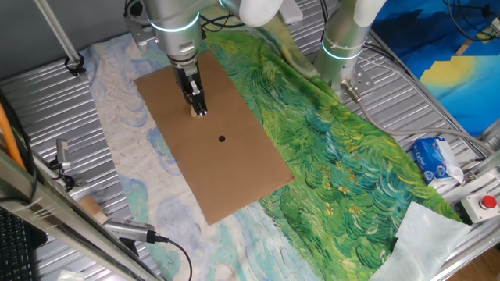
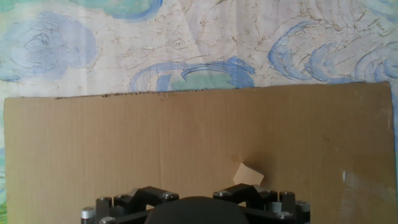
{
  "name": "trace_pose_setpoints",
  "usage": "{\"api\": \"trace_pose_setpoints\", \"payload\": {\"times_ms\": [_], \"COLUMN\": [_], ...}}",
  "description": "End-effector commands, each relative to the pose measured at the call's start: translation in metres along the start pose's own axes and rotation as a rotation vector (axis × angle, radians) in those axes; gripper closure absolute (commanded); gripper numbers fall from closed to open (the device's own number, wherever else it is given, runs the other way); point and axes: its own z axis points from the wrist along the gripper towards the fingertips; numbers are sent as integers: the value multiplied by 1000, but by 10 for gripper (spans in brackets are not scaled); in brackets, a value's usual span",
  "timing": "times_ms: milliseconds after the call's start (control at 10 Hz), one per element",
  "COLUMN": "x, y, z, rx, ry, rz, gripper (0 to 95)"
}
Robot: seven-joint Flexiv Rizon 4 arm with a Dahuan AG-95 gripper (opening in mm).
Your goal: Hold a small block with the gripper and sweep it from left to right on the table
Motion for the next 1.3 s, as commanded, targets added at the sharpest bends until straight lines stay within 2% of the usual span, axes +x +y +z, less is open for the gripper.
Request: {"api": "trace_pose_setpoints", "payload": {"times_ms": [100,1300], "x": [0,0], "y": [0,0], "z": [0,0], "rx": [-24,-19], "ry": [-77,-74], "rz": [132,121], "gripper": [950,950]}}
